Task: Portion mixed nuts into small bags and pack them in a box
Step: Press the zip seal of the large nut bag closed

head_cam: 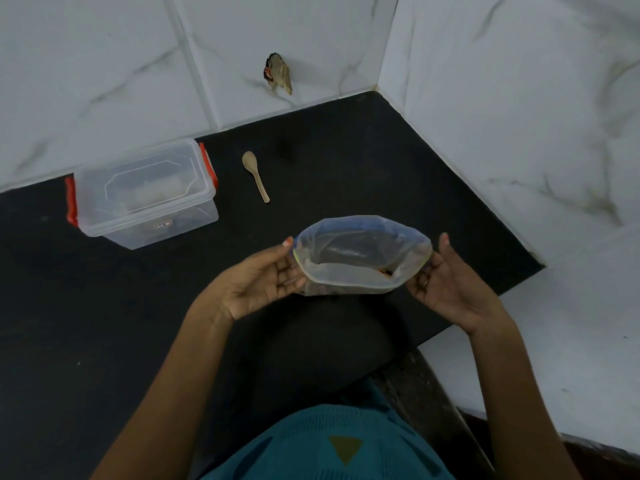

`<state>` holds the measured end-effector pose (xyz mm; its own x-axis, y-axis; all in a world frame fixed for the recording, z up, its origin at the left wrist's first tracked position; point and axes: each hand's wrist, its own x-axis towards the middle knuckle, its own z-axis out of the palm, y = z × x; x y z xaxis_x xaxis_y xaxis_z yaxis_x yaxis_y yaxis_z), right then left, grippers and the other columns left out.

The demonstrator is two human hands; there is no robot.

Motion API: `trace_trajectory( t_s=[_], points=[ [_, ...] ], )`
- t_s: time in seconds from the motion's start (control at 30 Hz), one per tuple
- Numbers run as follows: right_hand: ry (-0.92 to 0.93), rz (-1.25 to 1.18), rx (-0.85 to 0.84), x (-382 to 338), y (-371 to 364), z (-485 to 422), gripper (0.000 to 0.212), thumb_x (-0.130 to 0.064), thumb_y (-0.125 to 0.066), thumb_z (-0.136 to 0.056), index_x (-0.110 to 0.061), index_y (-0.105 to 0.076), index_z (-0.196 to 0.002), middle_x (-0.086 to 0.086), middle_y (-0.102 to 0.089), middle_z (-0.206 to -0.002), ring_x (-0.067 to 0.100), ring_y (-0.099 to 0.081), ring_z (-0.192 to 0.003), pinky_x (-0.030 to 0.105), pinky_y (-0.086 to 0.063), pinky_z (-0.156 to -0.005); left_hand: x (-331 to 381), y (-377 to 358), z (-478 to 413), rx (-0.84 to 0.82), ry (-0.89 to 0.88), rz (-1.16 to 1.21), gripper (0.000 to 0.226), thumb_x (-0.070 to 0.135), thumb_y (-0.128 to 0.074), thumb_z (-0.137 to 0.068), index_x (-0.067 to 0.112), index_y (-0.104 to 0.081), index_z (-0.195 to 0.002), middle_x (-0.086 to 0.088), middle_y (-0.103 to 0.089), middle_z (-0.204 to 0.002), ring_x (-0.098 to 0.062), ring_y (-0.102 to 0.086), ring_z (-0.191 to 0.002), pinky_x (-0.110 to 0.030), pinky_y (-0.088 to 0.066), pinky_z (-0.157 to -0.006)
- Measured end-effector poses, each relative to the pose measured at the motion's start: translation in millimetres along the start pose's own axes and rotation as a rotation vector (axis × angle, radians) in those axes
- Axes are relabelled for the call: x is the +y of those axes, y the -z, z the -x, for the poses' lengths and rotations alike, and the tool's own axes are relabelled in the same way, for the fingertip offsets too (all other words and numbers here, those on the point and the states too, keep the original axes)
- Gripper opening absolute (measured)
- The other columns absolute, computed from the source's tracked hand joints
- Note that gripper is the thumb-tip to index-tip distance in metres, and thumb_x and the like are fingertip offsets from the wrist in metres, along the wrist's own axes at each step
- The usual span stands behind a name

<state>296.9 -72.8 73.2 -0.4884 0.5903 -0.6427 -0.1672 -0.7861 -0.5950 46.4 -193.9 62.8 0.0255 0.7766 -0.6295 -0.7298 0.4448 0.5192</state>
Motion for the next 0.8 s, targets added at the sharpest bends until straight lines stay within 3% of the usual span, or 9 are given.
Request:
trace_trajectory(
  t_s=[0.03, 0.1, 0.17, 0.27, 0.43, 0.5, 0.57, 0.6, 0.8],
  points=[
    [0.016, -0.018, 0.009, -0.6, -1.2, 1.5, 0.034, -0.044, -0.075, -0.059, -0.018, -0.076, -0.082, 0.003, -0.07, -0.086, 0.013, -0.065, -0.08, 0.023, -0.056, -0.066, 0.1, -1.0, 0.5, 0.018, -0.034, -0.001, 0.018, 0.022, -0.068, -0.068, 0.017, -0.073, -0.085, -0.005, -0.07, -0.092, -0.014, -0.067, -0.083, -0.028, -0.056, -0.076],
    [0.04, -0.039, 0.006, -1.4, -2.1, 1.5, 0.022, -0.035, -0.06, -0.07, -0.02, -0.077, -0.07, 0.001, -0.069, -0.081, 0.01, -0.067, -0.07, 0.02, -0.055, -0.062, -0.2, -6.3, 1.8, 0.039, -0.095, -0.052, 0.015, 0.02, -0.06, -0.074, 0.018, -0.075, -0.077, 0.0, -0.07, -0.08, -0.009, -0.064, -0.073, -0.021, -0.055, -0.068],
    [0.049, -0.003, 0.0, -0.4, -3.0, -0.4, 0.016, -0.034, -0.069, -0.064, -0.02, -0.076, -0.068, 0.001, -0.069, -0.08, 0.008, -0.066, -0.067, 0.019, -0.054, -0.06, -1.9, -14.6, 2.1, 0.068, -0.152, -0.098, 0.017, 0.015, -0.055, -0.084, 0.014, -0.072, -0.079, 0.003, -0.07, -0.07, -0.003, -0.063, -0.06, -0.014, -0.053, -0.057],
    [0.051, 0.073, -0.011, 1.8, -2.9, -4.9, 0.044, -0.04, -0.087, -0.039, -0.019, -0.075, -0.076, 0.003, -0.069, -0.084, 0.009, -0.064, -0.07, 0.019, -0.053, -0.061, -2.9, -25.6, 3.3, 0.12, -0.193, -0.128, 0.019, 0.008, -0.05, -0.09, 0.011, -0.067, -0.081, 0.002, -0.071, -0.067, -0.003, -0.065, -0.057, -0.013, -0.051, -0.051],
    [0.116, 0.172, -0.05, 0.8, -9.6, -1.2, 0.057, -0.035, -0.093, -0.016, -0.015, -0.074, -0.065, 0.001, -0.071, -0.07, 0.008, -0.067, -0.061, 0.018, -0.054, -0.054, -2.5, -35.2, 7.5, 0.088, -0.135, -0.1, 0.016, 0.004, -0.05, -0.089, 0.006, -0.064, -0.082, -0.001, -0.069, -0.062, -0.004, -0.064, -0.051, -0.012, -0.047, -0.044],
    [0.114, 0.243, -0.025, -1.2, -12.3, 0.1, 0.043, -0.022, -0.09, -0.037, -0.012, -0.071, -0.074, 0.002, -0.071, -0.071, 0.007, -0.067, -0.061, 0.018, -0.055, -0.055, -1.6, -37.0, 9.2, 0.084, -0.126, -0.106, 0.017, 0.0, -0.048, -0.089, 0.005, -0.063, -0.082, -0.001, -0.068, -0.06, -0.003, -0.062, -0.049, -0.012, -0.047, -0.043],
    [0.126, 0.343, 0.002, -3.6, -15.4, 3.3, 0.015, -0.006, -0.067, -0.07, -0.01, -0.064, -0.084, 0.003, -0.068, -0.079, 0.006, -0.067, -0.064, 0.017, -0.055, -0.057, 1.5, -35.7, 10.0, 0.101, -0.154, -0.148, 0.019, -0.003, -0.046, -0.089, 0.006, -0.063, -0.086, -0.002, -0.069, -0.066, -0.004, -0.064, -0.053, -0.013, -0.05, -0.047],
    [0.148, 0.434, 0.015, -4.9, -15.1, 4.5, 0.014, 0.0, -0.059, -0.078, -0.011, -0.063, -0.086, 0.003, -0.067, -0.082, 0.006, -0.066, -0.066, 0.016, -0.054, -0.058, 2.9, -34.8, 10.1, 0.124, -0.174, -0.198, 0.021, -0.005, -0.046, -0.088, 0.007, -0.063, -0.089, -0.003, -0.068, -0.071, -0.004, -0.064, -0.055, -0.013, -0.051, -0.05],
    [0.287, 0.867, 0.165, -12.6, -17.3, 11.2, 0.019, 0.009, -0.055, -0.082, -0.008, -0.063, -0.087, 0.004, -0.057, -0.075, 0.009, -0.055, -0.066, 0.007, -0.047, -0.05, 0.1, -38.7, 8.2, 0.378, -0.509, -0.708, 0.031, -0.01, -0.045, -0.086, 0.017, -0.059, -0.082, -0.001, -0.06, -0.087, -0.006, -0.059, -0.073, -0.009, -0.048, -0.054]
  ],
)
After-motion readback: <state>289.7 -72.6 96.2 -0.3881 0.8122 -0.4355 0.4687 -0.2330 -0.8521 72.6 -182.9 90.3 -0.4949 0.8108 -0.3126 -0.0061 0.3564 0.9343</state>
